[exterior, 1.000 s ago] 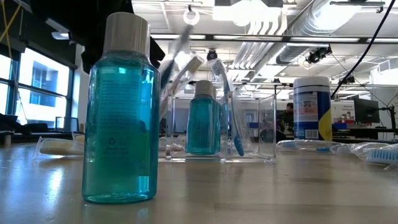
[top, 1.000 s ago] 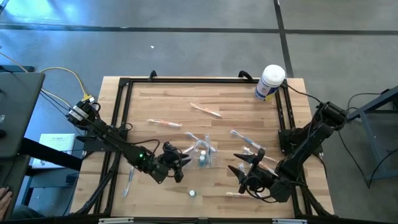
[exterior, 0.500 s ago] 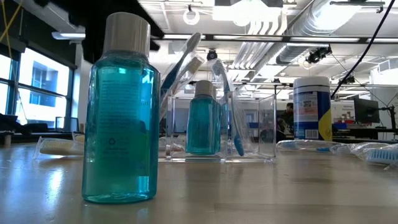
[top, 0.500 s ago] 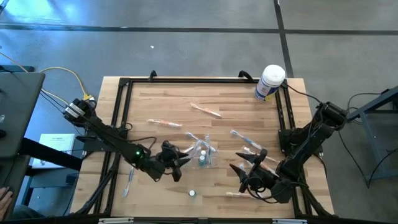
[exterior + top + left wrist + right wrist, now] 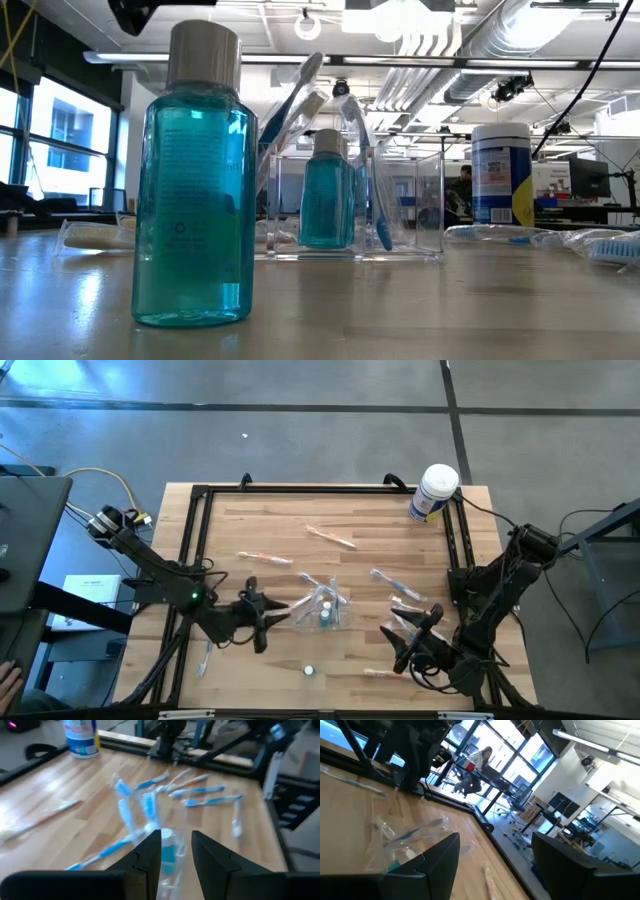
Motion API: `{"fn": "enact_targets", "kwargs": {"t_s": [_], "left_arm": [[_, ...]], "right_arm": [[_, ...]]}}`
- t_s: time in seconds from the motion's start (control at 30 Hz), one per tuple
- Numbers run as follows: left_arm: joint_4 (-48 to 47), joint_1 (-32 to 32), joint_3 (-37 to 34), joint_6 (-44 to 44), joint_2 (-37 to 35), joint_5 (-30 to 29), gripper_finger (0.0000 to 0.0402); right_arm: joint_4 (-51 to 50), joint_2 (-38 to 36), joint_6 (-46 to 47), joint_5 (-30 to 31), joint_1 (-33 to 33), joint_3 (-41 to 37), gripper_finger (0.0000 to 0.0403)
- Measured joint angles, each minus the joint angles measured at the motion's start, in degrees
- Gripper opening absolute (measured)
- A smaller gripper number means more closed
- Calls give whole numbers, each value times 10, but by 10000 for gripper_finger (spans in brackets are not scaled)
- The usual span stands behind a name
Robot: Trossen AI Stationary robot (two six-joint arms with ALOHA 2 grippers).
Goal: Pick & Place toothbrushing station
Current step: Put the blue toothbrush into the transparent organizer
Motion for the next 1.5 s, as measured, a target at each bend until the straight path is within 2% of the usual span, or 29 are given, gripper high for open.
{"fn": "enact_targets", "kwargs": {"t_s": [0.07,0.13,0.23,0.33,0.4,0.7,0.8,0.87,1.0,1.1,1.3,1.5], "left_arm": [[-11,-1,0,0,3,-4,105],[-21,-1,0,-1,4,-5,105],[-16,0,0,-1,4,-8,105],[-14,-5,0,-2,4,-13,105],[-12,-8,0,-2,4,-14,105],[-11,-30,0,-33,4,-14,105],[-11,-36,0,-45,4,-14,105],[-11,-38,0,-45,4,-14,105],[-11,-38,0,-47,4,-14,105],[-11,-38,0,-57,4,-14,105],[-11,-38,0,-58,4,-13,105],[-11,-38,0,-58,4,-12,105]], "right_arm": [[-4,0,10,-14,-4,0,240],[-27,0,34,-53,-10,0,240],[-80,0,93,-144,-25,0,240],[-173,-8,182,-251,-49,0,240],[-250,-14,252,-300,-71,0,240],[-658,-20,652,-409,-164,0,240],[-743,-20,769,-443,-198,-2,240],[-764,-20,808,-457,-219,-13,240],[-765,-20,810,-538,-272,-39,240],[-748,-20,778,-595,-315,-62,240],[-693,-20,711,-605,-376,-88,240],[-595,-20,640,-635,-416,-105,240]]}}
